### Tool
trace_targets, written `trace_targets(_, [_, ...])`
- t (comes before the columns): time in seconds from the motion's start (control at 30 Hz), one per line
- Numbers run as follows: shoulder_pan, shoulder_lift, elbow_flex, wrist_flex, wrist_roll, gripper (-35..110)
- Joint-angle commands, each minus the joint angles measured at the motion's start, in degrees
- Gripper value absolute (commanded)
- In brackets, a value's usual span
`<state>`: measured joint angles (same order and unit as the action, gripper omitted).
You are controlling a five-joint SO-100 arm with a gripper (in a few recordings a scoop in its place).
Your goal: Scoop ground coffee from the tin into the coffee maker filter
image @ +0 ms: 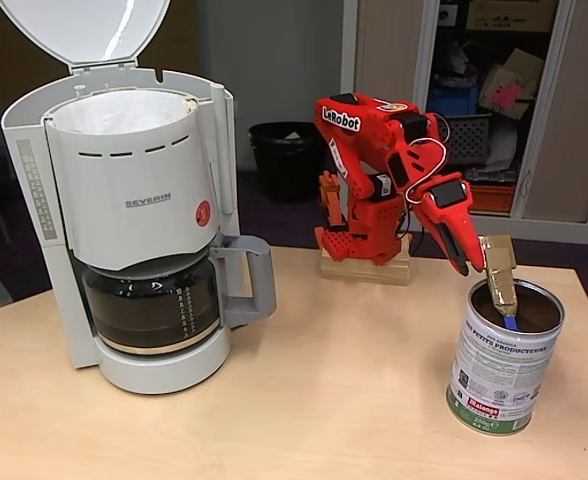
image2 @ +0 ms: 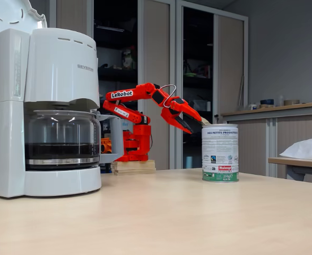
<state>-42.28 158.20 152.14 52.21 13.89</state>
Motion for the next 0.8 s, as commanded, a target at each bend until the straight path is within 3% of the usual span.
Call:
trace_targets(0.0, [-1.1, 1.9, -2.2, 1.7, 1.7, 22])
trace_targets(0.5, [-0.7, 1.7, -9.7, 7.2, 0.7, 23])
trace_targets(0.77, [-4.1, 1.1, -8.1, 4.7, 3.3, 24])
